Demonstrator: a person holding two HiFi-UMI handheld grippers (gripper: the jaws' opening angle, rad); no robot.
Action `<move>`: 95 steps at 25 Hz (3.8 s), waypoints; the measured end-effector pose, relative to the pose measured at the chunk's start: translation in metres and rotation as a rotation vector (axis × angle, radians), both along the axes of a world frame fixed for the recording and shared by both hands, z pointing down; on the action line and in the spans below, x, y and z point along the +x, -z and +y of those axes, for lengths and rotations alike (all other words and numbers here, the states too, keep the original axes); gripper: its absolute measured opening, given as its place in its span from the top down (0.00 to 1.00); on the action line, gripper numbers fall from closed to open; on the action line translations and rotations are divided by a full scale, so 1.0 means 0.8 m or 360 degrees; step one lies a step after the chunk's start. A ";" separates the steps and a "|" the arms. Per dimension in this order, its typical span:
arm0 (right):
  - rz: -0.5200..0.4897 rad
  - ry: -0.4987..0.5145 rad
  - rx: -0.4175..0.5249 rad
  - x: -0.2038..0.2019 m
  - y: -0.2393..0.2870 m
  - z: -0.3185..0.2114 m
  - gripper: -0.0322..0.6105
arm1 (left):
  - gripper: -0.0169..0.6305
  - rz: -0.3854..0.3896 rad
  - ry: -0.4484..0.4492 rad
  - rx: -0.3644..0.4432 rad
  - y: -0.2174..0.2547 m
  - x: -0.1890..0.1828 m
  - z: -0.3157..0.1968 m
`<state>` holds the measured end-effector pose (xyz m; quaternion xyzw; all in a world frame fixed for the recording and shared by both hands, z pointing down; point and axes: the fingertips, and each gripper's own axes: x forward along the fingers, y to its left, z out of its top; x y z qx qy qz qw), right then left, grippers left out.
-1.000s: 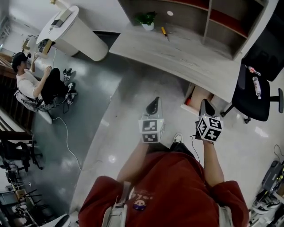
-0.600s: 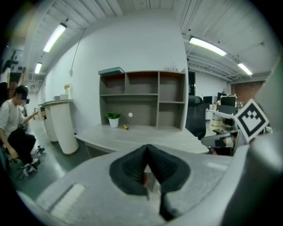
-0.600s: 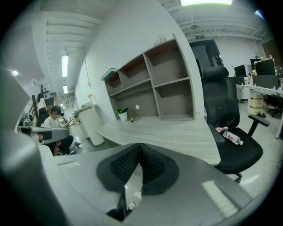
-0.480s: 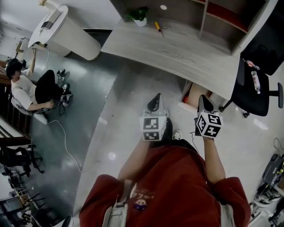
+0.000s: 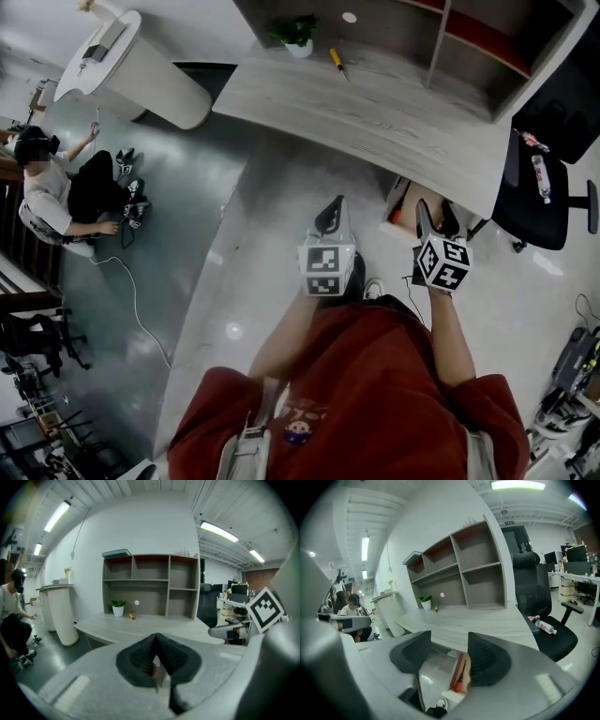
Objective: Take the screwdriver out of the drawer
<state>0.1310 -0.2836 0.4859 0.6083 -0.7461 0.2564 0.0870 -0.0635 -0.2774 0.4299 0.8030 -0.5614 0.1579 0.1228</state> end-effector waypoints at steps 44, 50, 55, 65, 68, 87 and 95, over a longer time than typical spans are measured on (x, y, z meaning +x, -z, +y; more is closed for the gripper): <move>0.0166 0.0050 -0.0983 -0.070 -0.482 -0.077 0.59 | 0.97 -0.0034 -0.0225 -0.0541 -0.385 -0.018 -0.109; 0.0234 0.0012 -0.1058 -0.068 -0.513 -0.078 0.59 | 0.97 -0.0029 -0.0242 -0.0589 -0.410 -0.021 -0.105; 0.0351 -0.0002 -0.1165 -0.069 -0.529 -0.078 0.60 | 0.97 -0.0016 -0.0261 -0.0609 -0.421 -0.020 -0.103; 0.0402 0.0037 -0.1204 -0.067 -0.537 -0.077 0.63 | 0.97 -0.0009 -0.0283 -0.0638 -0.435 -0.015 -0.100; 0.0450 0.0174 -0.1207 -0.081 -0.535 -0.075 0.77 | 0.97 -0.0017 -0.0278 -0.0653 -0.437 -0.020 -0.098; 0.0244 0.0202 -0.1260 -0.078 -0.495 -0.042 0.80 | 0.97 -0.0033 -0.0284 -0.0642 -0.393 -0.011 -0.067; 0.0227 0.0230 -0.1212 -0.070 -0.436 -0.018 0.80 | 0.97 -0.0065 -0.0274 -0.0563 -0.334 0.004 -0.047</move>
